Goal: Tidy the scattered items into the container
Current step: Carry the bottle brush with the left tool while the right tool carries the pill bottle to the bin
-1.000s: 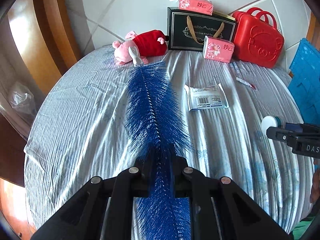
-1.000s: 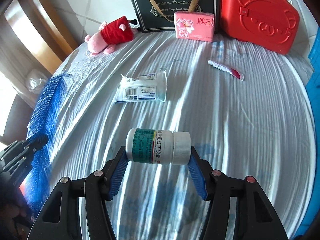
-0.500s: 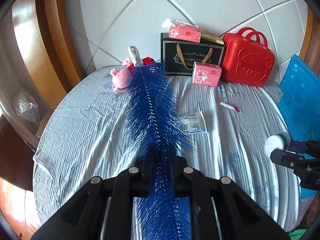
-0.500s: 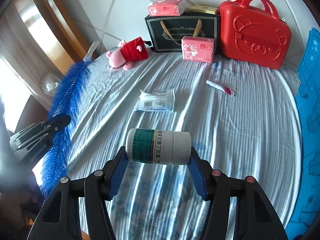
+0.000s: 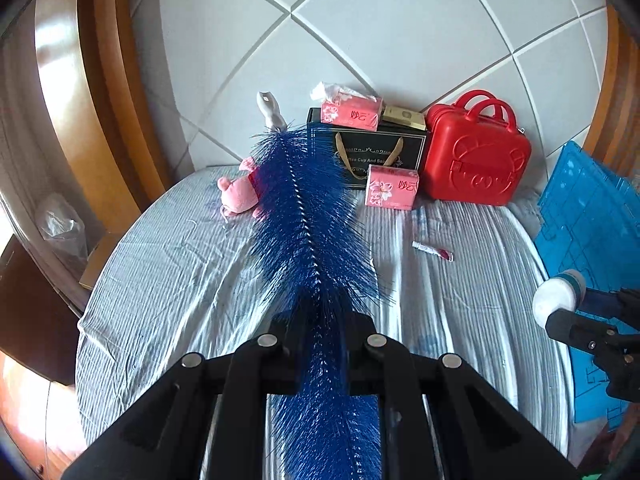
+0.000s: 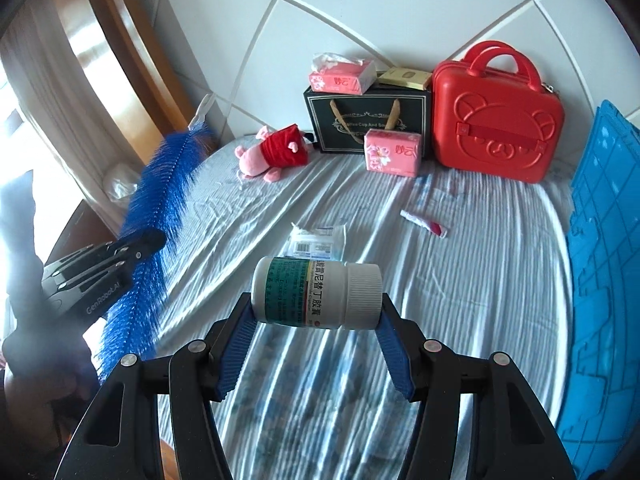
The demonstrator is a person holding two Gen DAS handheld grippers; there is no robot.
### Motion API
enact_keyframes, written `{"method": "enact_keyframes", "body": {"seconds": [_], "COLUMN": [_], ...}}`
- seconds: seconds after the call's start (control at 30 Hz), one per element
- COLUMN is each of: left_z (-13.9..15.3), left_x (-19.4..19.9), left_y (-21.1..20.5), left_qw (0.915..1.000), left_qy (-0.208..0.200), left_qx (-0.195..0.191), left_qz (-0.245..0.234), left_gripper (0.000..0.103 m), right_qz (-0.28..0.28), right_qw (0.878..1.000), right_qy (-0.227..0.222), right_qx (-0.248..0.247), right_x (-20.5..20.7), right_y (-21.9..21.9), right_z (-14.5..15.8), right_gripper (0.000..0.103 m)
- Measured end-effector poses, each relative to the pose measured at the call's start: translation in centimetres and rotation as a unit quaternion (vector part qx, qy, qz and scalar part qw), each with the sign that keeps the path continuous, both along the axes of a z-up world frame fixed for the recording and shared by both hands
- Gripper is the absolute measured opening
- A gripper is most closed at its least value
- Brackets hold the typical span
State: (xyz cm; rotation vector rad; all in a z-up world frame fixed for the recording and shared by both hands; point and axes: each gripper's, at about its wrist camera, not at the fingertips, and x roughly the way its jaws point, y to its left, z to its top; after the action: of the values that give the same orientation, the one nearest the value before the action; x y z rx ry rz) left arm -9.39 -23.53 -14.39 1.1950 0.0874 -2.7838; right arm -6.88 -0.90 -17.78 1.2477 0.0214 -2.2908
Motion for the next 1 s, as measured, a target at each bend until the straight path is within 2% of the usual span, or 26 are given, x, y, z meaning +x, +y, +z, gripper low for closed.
{"method": "enact_keyframes", "body": {"seconds": [0.43,0.73,1.0], "left_z": [5.8,9.9,12.4], "left_x": [0.1,-1.0,-1.6], "left_y": [6.6,14.2,21.8], "left_qw": [0.9989,0.9954,0.9898], "left_qy": [0.043,0.075,0.087], "left_qx": [-0.008,-0.004,0.000], "left_qz": [-0.017,-0.059,-0.113], "left_gripper": [0.012,0.012,0.012], "right_qz": [0.006,-0.010,-0.043], "right_qw": [0.999,0.997,0.995], "right_qy": [0.036,0.064,0.082], "right_qx": [-0.023,-0.041,-0.046], "right_x": [1.0,1.5,1.5], "right_y": [5.6,11.8,18.3], "right_z": [5.3,8.9,11.2], "right_gripper": [0.059,0.059,0.059]}}
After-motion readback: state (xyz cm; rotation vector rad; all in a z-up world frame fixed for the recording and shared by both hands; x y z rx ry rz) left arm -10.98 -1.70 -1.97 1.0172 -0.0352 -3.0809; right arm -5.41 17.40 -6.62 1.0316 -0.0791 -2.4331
